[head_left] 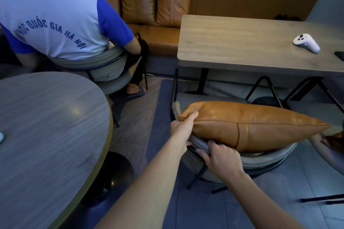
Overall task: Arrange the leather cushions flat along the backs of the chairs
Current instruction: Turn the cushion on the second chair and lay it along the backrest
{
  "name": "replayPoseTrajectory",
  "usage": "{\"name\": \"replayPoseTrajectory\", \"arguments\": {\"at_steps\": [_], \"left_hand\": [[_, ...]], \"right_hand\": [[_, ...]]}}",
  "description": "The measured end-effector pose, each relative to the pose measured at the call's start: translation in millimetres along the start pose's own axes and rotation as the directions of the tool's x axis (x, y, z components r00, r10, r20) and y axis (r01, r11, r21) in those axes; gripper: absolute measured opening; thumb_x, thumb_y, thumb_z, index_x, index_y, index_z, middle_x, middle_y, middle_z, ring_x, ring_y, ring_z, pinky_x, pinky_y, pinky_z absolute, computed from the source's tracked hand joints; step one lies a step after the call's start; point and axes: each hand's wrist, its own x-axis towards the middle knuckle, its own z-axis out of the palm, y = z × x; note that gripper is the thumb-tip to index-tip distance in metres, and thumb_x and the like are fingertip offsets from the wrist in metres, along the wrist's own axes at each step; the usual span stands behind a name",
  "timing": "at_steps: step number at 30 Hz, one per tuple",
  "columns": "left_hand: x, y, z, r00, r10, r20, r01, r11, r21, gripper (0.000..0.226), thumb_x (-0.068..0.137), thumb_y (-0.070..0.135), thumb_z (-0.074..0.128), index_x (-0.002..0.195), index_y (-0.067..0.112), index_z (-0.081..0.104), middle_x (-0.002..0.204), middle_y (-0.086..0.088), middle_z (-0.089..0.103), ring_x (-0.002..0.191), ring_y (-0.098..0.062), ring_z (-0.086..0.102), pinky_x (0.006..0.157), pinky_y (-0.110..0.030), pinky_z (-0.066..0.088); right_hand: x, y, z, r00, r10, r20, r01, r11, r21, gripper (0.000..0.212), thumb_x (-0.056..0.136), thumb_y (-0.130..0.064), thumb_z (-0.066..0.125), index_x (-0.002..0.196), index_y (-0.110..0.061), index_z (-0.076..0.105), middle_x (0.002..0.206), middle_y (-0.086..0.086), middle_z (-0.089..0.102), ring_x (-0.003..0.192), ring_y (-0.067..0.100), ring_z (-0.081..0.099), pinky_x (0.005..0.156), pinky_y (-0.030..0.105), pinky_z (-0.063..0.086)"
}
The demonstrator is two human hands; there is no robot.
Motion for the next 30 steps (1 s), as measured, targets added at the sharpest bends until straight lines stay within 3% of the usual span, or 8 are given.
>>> {"name": "replayPoseTrajectory", "arguments": {"at_steps": [3, 5, 11, 22, 30], "left_hand": [[-1, -1, 2, 1.000, -0.010, -0.001, 0.010, 0.999, -0.036, 0.059, 0.080, 0.044, 0.080, 0.123, 0.015, 0.051, 0.122, -0.008, 0.061, 0.106, -0.027, 0.060, 0.095, -0.054, 0.054], [1, 0, 2, 1.000, -0.011, 0.003, 0.011, 0.999, -0.050, 0.054, 0.080, 0.043, 0.080, 0.119, 0.016, 0.052, 0.119, -0.008, 0.062, 0.106, -0.027, 0.060, 0.095, -0.054, 0.054], [4, -1, 4, 1.000, -0.008, 0.007, 0.008, 0.999, -0.048, 0.064, 0.073, 0.048, 0.082, 0.124, 0.018, 0.060, 0.119, -0.005, 0.066, 0.107, -0.026, 0.064, 0.092, -0.055, 0.056], [7, -1, 8, 1.000, -0.013, -0.008, 0.012, 0.999, -0.042, 0.052, 0.075, 0.044, 0.083, 0.111, 0.019, 0.054, 0.106, -0.003, 0.063, 0.106, -0.028, 0.062, 0.091, -0.055, 0.057], [5, 3, 5, 1.000, -0.018, -0.007, 0.017, 0.998, -0.055, 0.064, 0.072, 0.043, 0.085, 0.118, 0.016, 0.050, 0.125, -0.012, 0.063, 0.112, -0.033, 0.063, 0.092, -0.059, 0.055]], "right_hand": [[-3, 13, 7, 0.984, -0.126, -0.129, 0.122, 0.992, -0.035, 0.042, 0.079, -0.053, 0.080, 0.074, -0.018, 0.059, 0.049, 0.000, 0.061, 0.038, 0.024, 0.060, 0.034, 0.027, 0.035], [-3, 18, 9, 0.975, -0.159, -0.157, 0.153, 0.987, -0.054, 0.040, 0.075, -0.050, 0.084, 0.072, -0.017, 0.060, 0.045, -0.001, 0.058, 0.033, 0.023, 0.056, 0.029, 0.028, 0.035], [0, 22, 11, 0.970, -0.163, -0.181, 0.151, 0.985, -0.078, 0.039, 0.070, -0.044, 0.089, 0.071, -0.017, 0.061, 0.042, 0.000, 0.056, 0.030, 0.023, 0.055, 0.028, 0.028, 0.036], [2, 22, 12, 0.976, -0.142, -0.163, 0.126, 0.986, -0.107, 0.039, 0.070, -0.042, 0.089, 0.075, -0.015, 0.061, 0.042, 0.000, 0.056, 0.029, 0.023, 0.054, 0.028, 0.028, 0.035], [4, 19, 15, 0.981, -0.126, -0.144, 0.110, 0.987, -0.117, 0.040, 0.071, -0.042, 0.088, 0.074, -0.014, 0.060, 0.042, 0.001, 0.057, 0.029, 0.026, 0.056, 0.030, 0.030, 0.038]]}}
